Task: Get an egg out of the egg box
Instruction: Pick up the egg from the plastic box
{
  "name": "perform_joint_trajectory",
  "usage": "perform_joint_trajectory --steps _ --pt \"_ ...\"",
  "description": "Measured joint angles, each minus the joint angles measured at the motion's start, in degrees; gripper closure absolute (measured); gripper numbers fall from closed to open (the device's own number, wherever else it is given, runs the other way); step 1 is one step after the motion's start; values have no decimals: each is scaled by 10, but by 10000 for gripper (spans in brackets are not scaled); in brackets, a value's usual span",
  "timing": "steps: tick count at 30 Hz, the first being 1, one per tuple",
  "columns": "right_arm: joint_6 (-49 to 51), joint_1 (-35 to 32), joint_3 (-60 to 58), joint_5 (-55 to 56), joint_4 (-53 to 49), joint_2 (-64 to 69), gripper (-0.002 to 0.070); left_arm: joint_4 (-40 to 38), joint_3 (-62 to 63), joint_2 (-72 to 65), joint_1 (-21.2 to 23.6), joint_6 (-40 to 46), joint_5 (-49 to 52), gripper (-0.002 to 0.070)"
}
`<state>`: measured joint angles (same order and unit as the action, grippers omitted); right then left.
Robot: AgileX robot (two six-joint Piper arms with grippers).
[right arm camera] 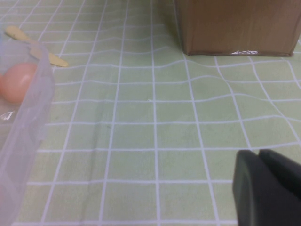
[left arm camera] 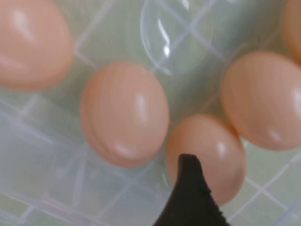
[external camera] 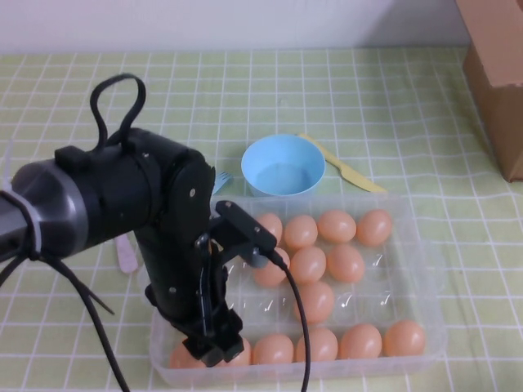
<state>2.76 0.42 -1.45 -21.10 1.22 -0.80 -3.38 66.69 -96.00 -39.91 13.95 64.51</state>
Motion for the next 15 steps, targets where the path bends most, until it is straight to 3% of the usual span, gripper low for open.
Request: perform_joint_trajectory --steps 15 --pt "0 0 0 0 0 0 694 -1 -16 0 0 -38 -5 240"
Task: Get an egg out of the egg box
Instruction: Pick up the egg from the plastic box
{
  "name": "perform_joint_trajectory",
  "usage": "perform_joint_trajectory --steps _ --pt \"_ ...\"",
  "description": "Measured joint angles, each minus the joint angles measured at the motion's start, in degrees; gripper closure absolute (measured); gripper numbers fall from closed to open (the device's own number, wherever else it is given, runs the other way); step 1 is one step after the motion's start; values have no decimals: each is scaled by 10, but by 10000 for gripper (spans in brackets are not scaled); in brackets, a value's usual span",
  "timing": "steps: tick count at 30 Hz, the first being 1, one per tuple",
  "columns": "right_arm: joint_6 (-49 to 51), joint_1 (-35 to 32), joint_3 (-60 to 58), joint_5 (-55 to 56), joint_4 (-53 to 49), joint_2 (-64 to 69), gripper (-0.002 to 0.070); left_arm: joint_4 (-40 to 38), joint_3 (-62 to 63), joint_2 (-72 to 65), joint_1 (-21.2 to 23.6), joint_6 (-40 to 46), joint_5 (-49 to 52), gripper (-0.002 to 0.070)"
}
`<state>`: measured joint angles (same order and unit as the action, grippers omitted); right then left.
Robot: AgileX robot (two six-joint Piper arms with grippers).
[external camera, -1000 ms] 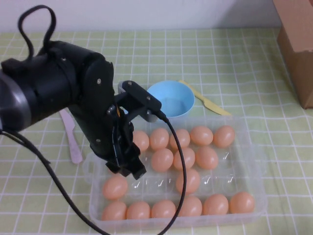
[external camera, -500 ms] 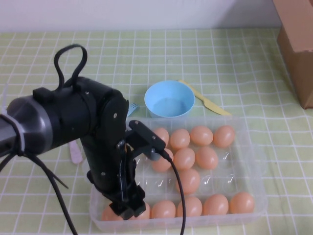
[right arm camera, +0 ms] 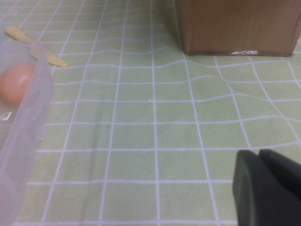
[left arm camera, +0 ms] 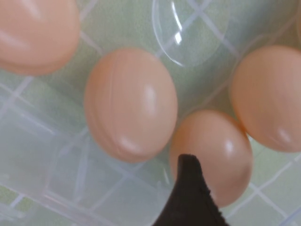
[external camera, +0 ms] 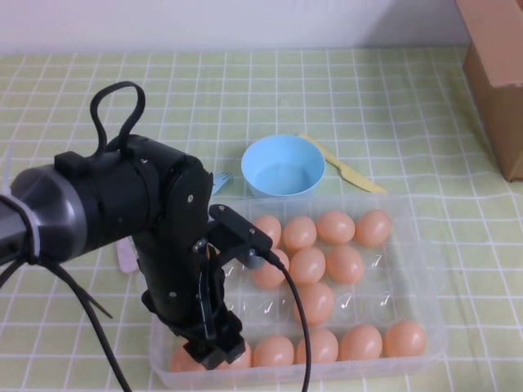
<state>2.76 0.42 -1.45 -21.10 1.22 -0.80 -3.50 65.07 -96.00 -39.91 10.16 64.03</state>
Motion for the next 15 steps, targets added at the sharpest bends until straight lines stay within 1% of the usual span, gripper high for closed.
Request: perform_joint_trajectory --steps 12,15 --pt "0 0 0 0 0 0 694 -36 -1 0 21 -4 -4 240" --pt "0 0 0 0 0 0 694 -47 -1 1 22 6 -6 240"
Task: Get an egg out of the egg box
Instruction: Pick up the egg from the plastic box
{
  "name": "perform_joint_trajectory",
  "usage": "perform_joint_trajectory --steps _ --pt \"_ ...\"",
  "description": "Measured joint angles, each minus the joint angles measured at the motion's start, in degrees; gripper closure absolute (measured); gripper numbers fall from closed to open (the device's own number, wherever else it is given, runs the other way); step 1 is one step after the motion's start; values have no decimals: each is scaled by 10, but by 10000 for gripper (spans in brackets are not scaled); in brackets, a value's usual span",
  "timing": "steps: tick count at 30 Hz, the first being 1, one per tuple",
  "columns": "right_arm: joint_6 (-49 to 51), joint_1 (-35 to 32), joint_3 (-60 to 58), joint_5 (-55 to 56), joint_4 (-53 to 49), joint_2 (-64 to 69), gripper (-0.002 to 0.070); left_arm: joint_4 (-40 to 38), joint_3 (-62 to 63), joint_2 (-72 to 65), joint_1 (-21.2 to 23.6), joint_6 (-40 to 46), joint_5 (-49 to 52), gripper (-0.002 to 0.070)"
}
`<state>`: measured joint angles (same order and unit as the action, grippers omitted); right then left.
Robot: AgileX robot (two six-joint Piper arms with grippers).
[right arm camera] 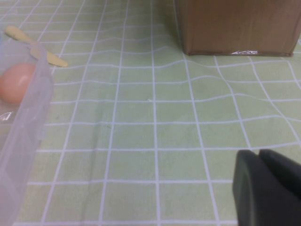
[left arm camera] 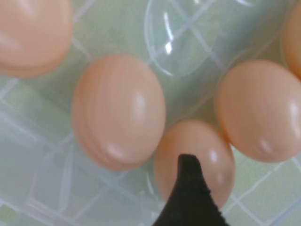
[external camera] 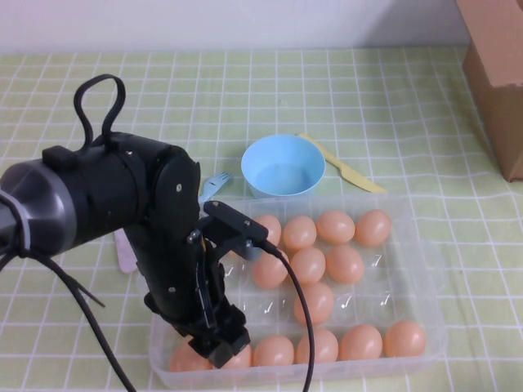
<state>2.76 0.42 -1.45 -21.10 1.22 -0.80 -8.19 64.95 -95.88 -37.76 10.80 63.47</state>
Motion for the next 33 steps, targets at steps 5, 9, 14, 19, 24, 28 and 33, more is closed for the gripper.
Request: perform_joint_trajectory --steps 5,9,14,19,24,28,33 --pt "0 0 0 0 0 0 694 -8 0 7 -8 34 -21 240" --pt "0 0 0 0 0 0 694 -18 0 6 -10 60 -40 240" --pt "0 0 0 0 0 0 694 -19 0 5 -10 81 -42 240" --pt "0 0 0 0 0 0 694 -19 0 -5 -10 92 -36 240" --pt "0 0 0 0 0 0 694 -20 0 -21 -10 93 -34 240" --pt "0 0 0 0 0 0 694 -24 0 -26 -10 93 -34 240" --pt "0 0 0 0 0 0 694 -45 0 -26 -10 93 -43 240"
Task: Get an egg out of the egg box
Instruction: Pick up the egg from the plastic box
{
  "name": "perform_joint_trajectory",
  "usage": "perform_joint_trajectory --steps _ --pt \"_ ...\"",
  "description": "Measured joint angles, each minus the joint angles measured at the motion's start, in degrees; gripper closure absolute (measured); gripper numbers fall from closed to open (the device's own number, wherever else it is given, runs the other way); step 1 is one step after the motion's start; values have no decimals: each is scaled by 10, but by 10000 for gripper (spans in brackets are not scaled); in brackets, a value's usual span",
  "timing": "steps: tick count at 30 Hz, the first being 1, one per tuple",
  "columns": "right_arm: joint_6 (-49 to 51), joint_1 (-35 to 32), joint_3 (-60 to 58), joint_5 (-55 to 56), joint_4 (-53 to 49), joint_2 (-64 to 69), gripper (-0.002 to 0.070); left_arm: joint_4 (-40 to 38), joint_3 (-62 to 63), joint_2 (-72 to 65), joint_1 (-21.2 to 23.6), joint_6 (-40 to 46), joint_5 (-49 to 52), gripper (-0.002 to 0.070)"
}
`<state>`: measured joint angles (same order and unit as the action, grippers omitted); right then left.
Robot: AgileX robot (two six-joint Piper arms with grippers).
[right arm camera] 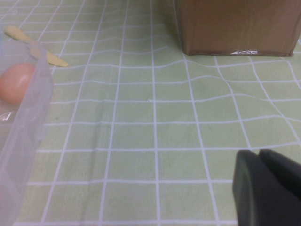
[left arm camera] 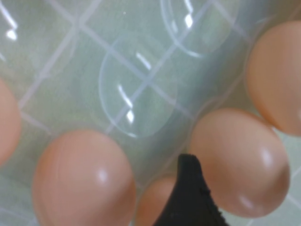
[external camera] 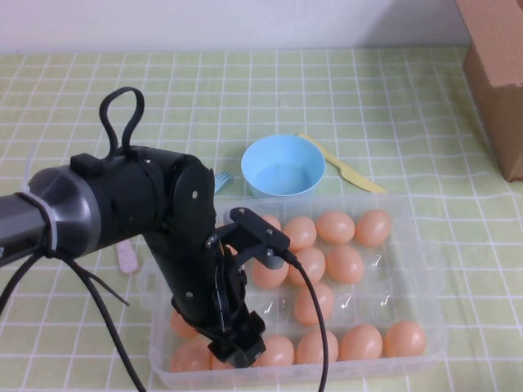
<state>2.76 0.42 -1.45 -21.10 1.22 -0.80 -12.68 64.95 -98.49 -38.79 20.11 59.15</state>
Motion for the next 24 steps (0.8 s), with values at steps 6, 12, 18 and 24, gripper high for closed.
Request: perform_joint_trajectory --steps 6,12,18,24 --pt "0 0 0 0 0 0 694 -8 0 -1 0 0 -6 240" --pt "0 0 0 0 0 0 694 -8 0 -5 0 0 -7 240" --pt "1 0 0 0 0 0 694 -10 0 -32 0 0 -3 240" --pt "1 0 0 0 0 0 694 -9 0 -32 0 0 -3 263"
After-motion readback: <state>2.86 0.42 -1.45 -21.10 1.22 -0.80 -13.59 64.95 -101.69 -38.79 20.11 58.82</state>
